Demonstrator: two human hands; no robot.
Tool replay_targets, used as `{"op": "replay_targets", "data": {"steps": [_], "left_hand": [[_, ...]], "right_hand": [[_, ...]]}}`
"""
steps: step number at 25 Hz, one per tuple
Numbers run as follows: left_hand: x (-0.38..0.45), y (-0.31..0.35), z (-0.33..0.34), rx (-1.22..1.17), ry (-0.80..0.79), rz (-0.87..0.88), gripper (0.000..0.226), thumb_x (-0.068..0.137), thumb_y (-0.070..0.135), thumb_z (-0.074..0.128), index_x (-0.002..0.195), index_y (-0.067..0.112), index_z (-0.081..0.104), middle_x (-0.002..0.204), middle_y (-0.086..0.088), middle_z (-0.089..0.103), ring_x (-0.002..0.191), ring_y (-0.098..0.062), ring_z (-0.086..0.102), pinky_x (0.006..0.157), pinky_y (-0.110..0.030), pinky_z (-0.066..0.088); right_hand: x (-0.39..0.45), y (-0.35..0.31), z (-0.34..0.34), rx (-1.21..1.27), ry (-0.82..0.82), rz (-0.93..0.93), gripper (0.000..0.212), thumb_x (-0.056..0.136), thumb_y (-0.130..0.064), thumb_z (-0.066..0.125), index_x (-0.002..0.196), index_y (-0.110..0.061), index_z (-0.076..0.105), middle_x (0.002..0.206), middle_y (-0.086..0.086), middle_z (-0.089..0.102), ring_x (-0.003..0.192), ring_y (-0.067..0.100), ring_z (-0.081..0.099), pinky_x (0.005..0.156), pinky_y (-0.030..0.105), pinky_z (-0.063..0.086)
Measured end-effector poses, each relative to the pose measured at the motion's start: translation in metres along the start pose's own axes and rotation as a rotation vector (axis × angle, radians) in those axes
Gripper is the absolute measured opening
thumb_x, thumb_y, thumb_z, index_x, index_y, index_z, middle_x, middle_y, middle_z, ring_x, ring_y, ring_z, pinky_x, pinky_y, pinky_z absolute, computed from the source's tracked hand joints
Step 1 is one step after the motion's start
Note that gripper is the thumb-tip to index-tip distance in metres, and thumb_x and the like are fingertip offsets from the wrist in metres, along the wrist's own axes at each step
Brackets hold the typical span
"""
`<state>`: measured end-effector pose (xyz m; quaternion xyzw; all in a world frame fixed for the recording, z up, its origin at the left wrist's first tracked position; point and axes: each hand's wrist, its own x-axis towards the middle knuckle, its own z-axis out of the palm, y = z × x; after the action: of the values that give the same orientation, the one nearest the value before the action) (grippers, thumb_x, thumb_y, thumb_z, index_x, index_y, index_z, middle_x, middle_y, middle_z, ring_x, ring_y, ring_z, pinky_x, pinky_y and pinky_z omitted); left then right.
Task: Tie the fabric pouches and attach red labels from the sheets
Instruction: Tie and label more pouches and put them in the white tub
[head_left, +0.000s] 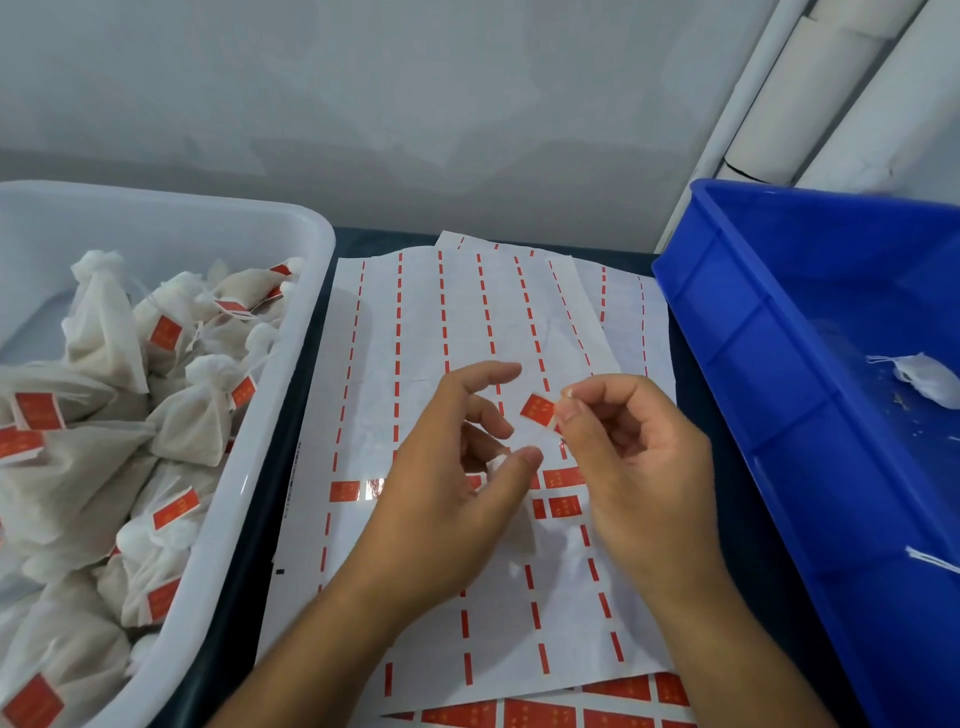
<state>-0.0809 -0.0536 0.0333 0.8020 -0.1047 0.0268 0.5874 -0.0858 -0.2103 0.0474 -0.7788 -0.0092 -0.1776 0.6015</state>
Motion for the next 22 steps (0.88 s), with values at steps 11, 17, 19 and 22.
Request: {"op": "replay_targets", "data": {"steps": [11, 17, 19, 22], "left_hand": [[-0.002, 0.007, 0.013, 0.061, 0.307, 0.115, 0.015, 0.089, 0.051, 0.066, 0.098, 0.04, 0.069, 0.091, 0.015, 0.063, 0.091, -0.007, 0.06, 0.072, -0.008, 0.048], [-0.002, 0.008, 0.011, 0.023, 0.311, 0.062, 0.01, 0.085, 0.05, 0.064, 0.093, 0.045, 0.068, 0.089, 0.02, 0.065, 0.091, -0.009, 0.062, 0.073, -0.011, 0.051], [-0.001, 0.008, 0.011, -0.008, 0.297, 0.017, 0.011, 0.083, 0.055, 0.061, 0.09, 0.047, 0.066, 0.088, 0.021, 0.065, 0.091, -0.008, 0.063, 0.072, -0.012, 0.052], [0.001, 0.007, 0.01, -0.028, 0.266, -0.011, 0.013, 0.082, 0.057, 0.06, 0.087, 0.046, 0.066, 0.088, 0.021, 0.065, 0.09, -0.008, 0.063, 0.07, -0.012, 0.052]], "right_hand": [[-0.006, -0.008, 0.008, 0.116, 0.073, -0.006, 0.018, 0.085, -0.037, 0.073, 0.098, -0.027, 0.066, 0.087, -0.016, 0.074, 0.086, 0.007, 0.074, 0.069, 0.012, 0.056], [-0.004, -0.003, 0.009, 0.065, 0.009, -0.012, 0.023, 0.088, -0.037, 0.073, 0.109, -0.033, 0.064, 0.103, -0.019, 0.071, 0.099, 0.007, 0.071, 0.074, 0.013, 0.057], [-0.002, -0.003, 0.007, 0.018, -0.037, 0.011, 0.032, 0.087, -0.044, 0.072, 0.117, -0.039, 0.062, 0.112, -0.024, 0.068, 0.106, 0.002, 0.068, 0.074, 0.011, 0.056], [0.002, -0.001, 0.003, 0.007, -0.135, 0.059, 0.027, 0.088, -0.049, 0.068, 0.115, -0.045, 0.066, 0.108, -0.027, 0.07, 0.104, -0.001, 0.068, 0.076, 0.011, 0.057]]}}
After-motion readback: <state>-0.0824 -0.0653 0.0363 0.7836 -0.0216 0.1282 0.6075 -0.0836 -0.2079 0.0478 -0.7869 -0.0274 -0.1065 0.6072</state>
